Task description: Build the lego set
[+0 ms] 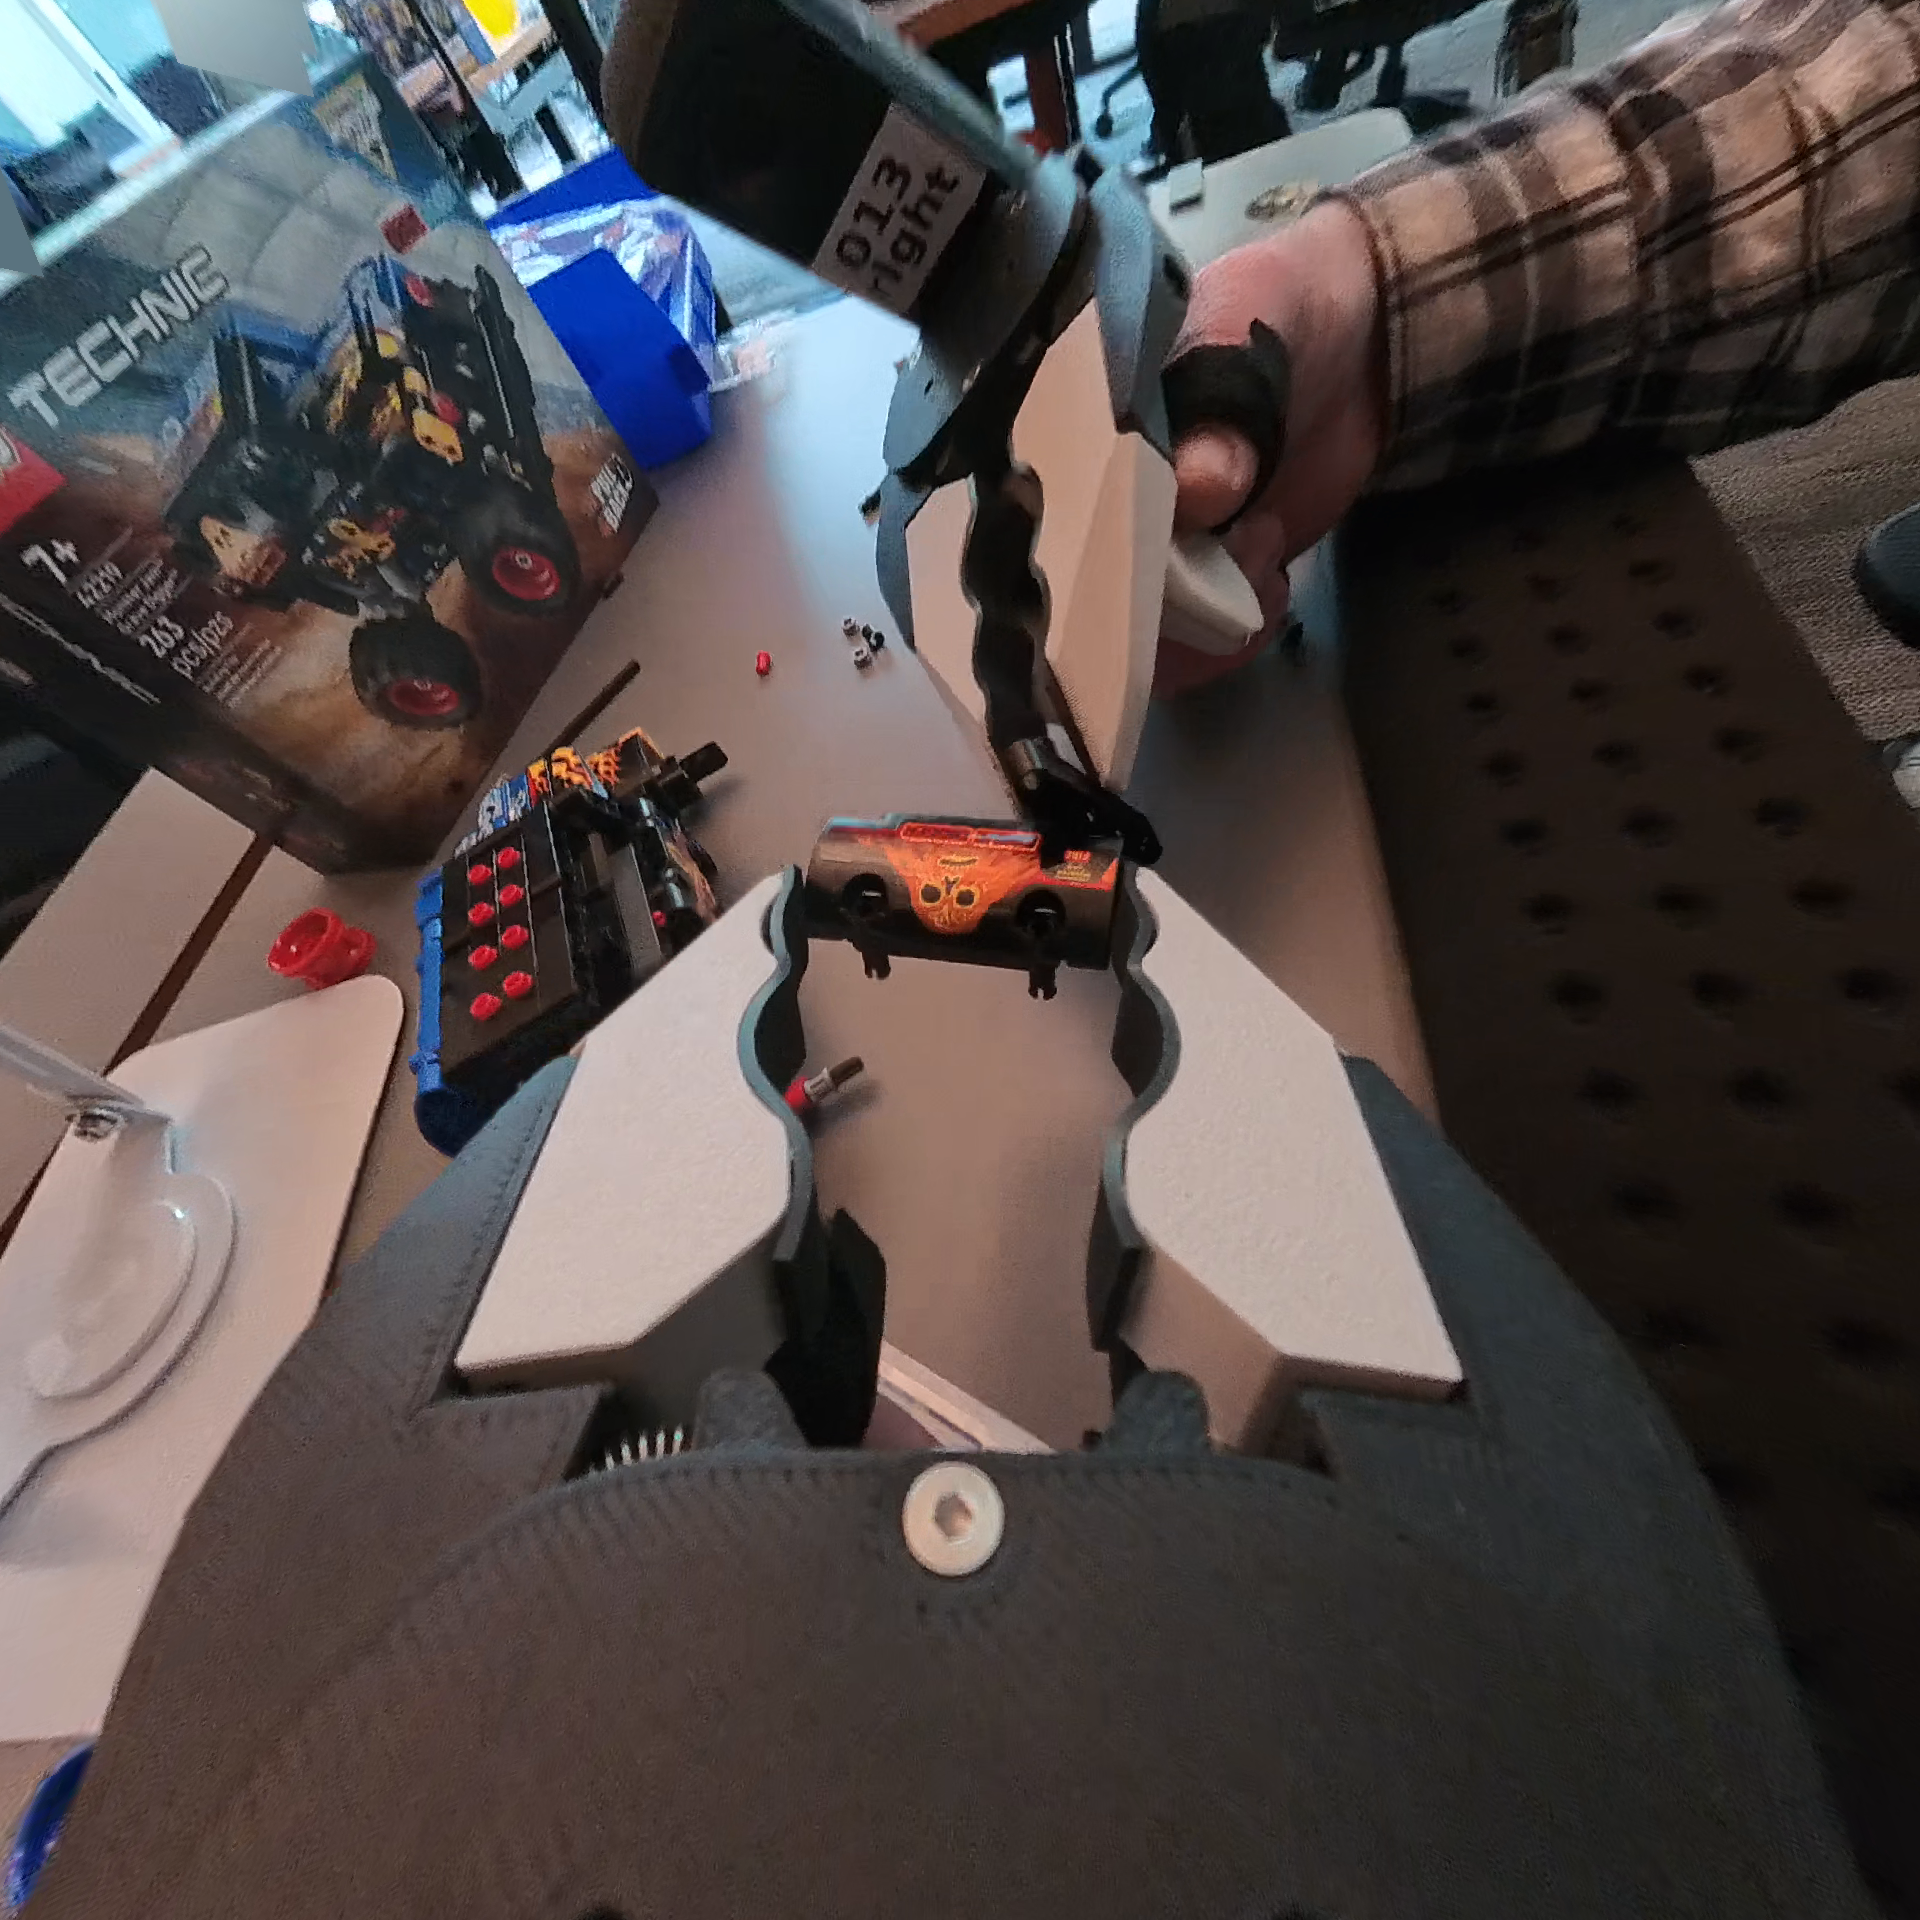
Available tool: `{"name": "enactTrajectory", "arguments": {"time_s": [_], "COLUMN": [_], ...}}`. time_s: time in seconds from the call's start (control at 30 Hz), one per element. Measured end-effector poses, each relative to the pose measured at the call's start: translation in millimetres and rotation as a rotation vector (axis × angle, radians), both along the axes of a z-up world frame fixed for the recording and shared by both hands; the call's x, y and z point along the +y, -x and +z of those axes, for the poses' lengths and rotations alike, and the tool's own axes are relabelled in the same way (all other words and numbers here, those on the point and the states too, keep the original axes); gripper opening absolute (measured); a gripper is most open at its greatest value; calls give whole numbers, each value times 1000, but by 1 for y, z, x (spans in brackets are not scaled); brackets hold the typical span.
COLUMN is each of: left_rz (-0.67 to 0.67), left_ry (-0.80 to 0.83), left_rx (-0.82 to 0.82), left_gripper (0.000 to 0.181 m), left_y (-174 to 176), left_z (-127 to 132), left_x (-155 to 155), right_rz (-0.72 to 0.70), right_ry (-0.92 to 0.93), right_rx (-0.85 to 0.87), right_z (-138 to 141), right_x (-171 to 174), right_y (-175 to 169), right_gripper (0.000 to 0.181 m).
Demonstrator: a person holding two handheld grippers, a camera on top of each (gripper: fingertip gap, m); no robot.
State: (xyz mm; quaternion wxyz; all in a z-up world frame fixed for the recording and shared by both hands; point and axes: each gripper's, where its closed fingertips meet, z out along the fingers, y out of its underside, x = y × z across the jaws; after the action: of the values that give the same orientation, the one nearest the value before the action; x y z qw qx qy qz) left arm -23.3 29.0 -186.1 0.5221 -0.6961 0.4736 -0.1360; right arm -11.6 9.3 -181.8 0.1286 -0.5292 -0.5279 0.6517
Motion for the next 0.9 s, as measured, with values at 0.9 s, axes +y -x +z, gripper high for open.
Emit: {"name": "enactTrajectory", "arguments": {"time_s": [0.9], "left_rz": [90], "left_ry": [185], "left_rx": [104], "left_gripper": [58], "left_y": [8], "left_z": [-51], "left_x": [10], "right_rz": [-115], "right_ry": [-451], "right_rx": [-392], "right_z": [-66], "right_x": [28], "right_y": [-22], "right_gripper": [17]}}
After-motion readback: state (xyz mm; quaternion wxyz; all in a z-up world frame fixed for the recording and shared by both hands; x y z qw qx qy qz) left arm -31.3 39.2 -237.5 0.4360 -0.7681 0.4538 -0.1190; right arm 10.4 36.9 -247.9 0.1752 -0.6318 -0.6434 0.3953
